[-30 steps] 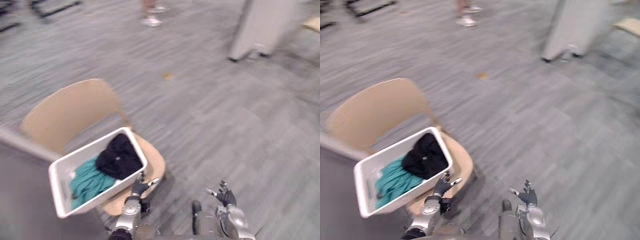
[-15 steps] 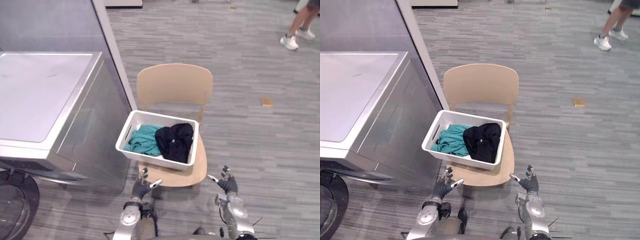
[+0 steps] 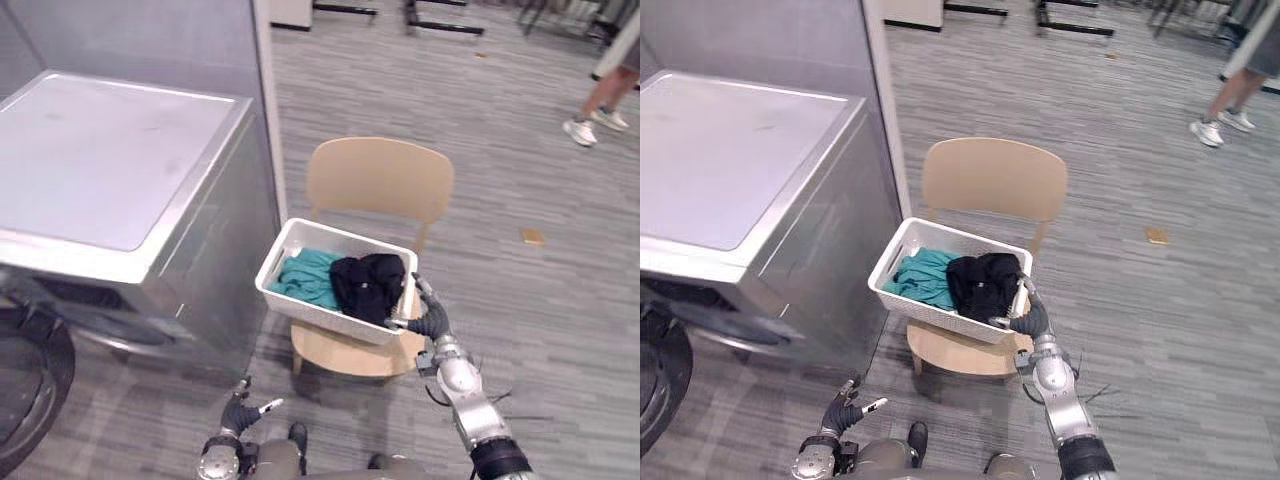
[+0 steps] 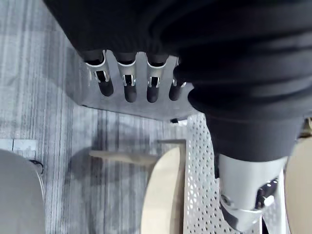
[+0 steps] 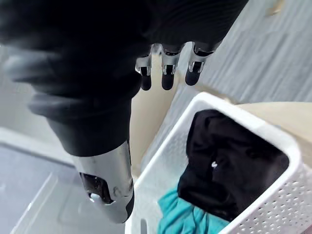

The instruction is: Pick up the laundry basket with both hands and put the clothes into the washing machine.

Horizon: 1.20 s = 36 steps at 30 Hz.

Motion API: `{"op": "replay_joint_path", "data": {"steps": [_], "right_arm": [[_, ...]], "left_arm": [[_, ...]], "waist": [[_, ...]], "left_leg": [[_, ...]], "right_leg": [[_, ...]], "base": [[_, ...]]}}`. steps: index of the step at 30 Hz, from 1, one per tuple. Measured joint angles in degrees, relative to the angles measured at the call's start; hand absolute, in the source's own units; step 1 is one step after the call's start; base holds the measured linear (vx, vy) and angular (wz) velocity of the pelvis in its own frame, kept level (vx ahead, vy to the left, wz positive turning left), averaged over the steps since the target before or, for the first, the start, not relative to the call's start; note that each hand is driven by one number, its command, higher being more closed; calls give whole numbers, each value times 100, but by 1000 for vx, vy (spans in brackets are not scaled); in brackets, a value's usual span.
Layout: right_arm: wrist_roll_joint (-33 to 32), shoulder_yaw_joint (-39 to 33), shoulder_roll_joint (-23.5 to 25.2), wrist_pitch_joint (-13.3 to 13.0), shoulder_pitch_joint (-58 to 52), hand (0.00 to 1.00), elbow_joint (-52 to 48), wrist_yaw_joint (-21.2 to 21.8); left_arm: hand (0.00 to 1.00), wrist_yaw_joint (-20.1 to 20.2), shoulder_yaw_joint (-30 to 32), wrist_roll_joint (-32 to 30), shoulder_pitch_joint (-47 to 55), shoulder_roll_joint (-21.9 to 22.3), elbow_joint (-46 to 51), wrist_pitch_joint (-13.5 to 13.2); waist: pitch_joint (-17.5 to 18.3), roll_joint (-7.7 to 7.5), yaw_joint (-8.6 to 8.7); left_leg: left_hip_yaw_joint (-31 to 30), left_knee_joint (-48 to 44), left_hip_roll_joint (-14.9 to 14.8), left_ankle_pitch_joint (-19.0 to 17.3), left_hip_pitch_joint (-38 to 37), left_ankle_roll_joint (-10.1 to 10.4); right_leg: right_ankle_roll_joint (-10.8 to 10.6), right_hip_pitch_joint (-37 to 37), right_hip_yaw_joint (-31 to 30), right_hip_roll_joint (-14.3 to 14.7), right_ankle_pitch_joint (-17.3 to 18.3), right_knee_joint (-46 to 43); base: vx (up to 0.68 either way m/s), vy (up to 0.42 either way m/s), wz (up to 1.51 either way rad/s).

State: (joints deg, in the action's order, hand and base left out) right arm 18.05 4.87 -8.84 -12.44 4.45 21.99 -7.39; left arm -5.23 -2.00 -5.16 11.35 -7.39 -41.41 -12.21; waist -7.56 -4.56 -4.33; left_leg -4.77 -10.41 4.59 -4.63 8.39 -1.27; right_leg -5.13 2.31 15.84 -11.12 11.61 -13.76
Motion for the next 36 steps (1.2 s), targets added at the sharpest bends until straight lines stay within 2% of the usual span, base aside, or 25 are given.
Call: {"op": "replay_joint_path", "data": {"steps": [1, 3, 5, 7, 9, 10, 12, 15, 17, 19, 22, 28, 31, 32, 36], "right_arm": [[157, 125, -97, 0, 233, 0, 125, 25], [307, 306, -210, 2, 543, 0, 385, 36], [407, 496, -304, 15, 887, 0, 779, 72], [509, 566, -383, 43, 1324, 0, 1171, 107], [572, 638, -531, 62, 2078, 0, 1760, 32], [588, 677, -572, 70, 2322, 0, 1943, -10], [634, 699, -756, 173, 3101, 0, 2500, -150], [735, 869, -1050, 234, 3786, 0, 2940, -297], [747, 978, -1186, 247, 4181, 0, 3199, -393], [834, 1066, -1396, 302, 4699, 0, 3614, -521], [975, 1200, -1636, 402, 5191, 0, 3969, -672], [1238, 1358, -1984, 647, 5838, 0, 4693, -1023], [1268, 1593, -2184, 653, 5927, 0, 4736, -1048], [1307, 1676, -2290, 640, 5927, 100, 4723, -1110], [1359, 1818, -2477, 603, 5937, 100, 4419, -1277]], "left_arm": [[0, -15, 46, -10, -73, 1, -108, -29], [0, -35, 52, -8, -149, 20, -184, -36], [0, -80, 139, -1, -152, 75, -186, -69], [0, -128, 262, 10, -193, 114, -158, -107], [0, -154, 269, 57, -387, 110, -122, -159], [0, -176, 271, 68, -399, 114, -108, -173], [0, -271, 272, 120, -518, 114, -69, -223], [0, -369, 263, 224, -584, 114, -95, -228], [0, -379, 262, 232, -596, 101, -93, -243], [0, -395, 226, 243, -608, 101, -107, -291], [0, -494, 139, 341, -682, 99, -150, -336], [0, -619, -368, 586, -1057, 37, -161, -392], [0, -617, -536, 735, -1165, 30, -116, -439], [0, -614, -585, 750, -1240, 40, -111, -448], [0, -595, -776, 805, -1389, 59, 52, -471]], "waist": [[-26, 34, -79], [-71, 99, -120], [-123, 147, -130], [-320, 184, -173], [-670, 212, -316], [-721, 240, -321], [-1024, 331, -494], [-1191, 410, -673], [-1344, 445, -703], [-1523, 548, -770], [-1695, 685, -782], [-1838, 850, -1087], [-1886, 945, -1135], [-1894, 961, -1221], [-1906, 986, -1223]], "left_leg": [[-96, 6, 19, 46, 90, -22], [-242, 86, 63, 153, 212, -34], [-493, 195, 142, 339, 344, -37], [-753, 277, 190, 479, 463, -17], [-1046, 448, 209, 743, 637, 91], [-1126, 506, 190, 800, 725, 111], [-1319, 673, 112, 980, 880, 228], [-1443, 875, 32, 1175, 1065, 330], [-1513, 962, 14, 1300, 1131, 398], [-1583, 1190, -65, 1462, 1233, 438], [-1729, 1580, -227, 1694, 1358, 479], [-1971, 1580, -359, 1840, 2024, 607], [-2116, 1580, -375, 1863, 2220, 638], [-2162, 1580, -382, 1888, 2325, 668], [-2207, 1581, -393, 1891, 2545, 677]], "right_leg": [[-59, -14, 107, 15, -79, 147], [-141, -31, 240, 23, -168, 278], [-124, -44, 406, 40, -271, 470], [-111, -95, 467, 75, -304, 636], [-76, -23, 592, 127, -330, 698], [-45, 49, 661, 160, -349, 697], [39, 202, 749, 236, -406, 695], [72, 422, 781, 309, -426, 689], [72, 511, 798, 328, -427, 687], [74, 686, 826, 394, -427, 694], [101, 943, 905, 505, -436, 691], [186, 1608, 1035, 647, -432, 507], [223, 1830, 1091, 662, -391, 391], [234, 1972, 1079, 656, -371, 310], [243, 2315, 1068, 612, -214, -9]], "base": [[68, -19, 39], [66, -23, 38], [80, -38, 66], [66, -52, 84], [10, -60, 85], [-12, -68, 72], [-44, -51, 48], [-62, -23, 26], [-72, -15, 14], [-115, -15, 7], [-115, -26, 11], [-81, -15, 10], [-27, -41, 9], [-26, -50, -2], [-17, -44, 1]]}}
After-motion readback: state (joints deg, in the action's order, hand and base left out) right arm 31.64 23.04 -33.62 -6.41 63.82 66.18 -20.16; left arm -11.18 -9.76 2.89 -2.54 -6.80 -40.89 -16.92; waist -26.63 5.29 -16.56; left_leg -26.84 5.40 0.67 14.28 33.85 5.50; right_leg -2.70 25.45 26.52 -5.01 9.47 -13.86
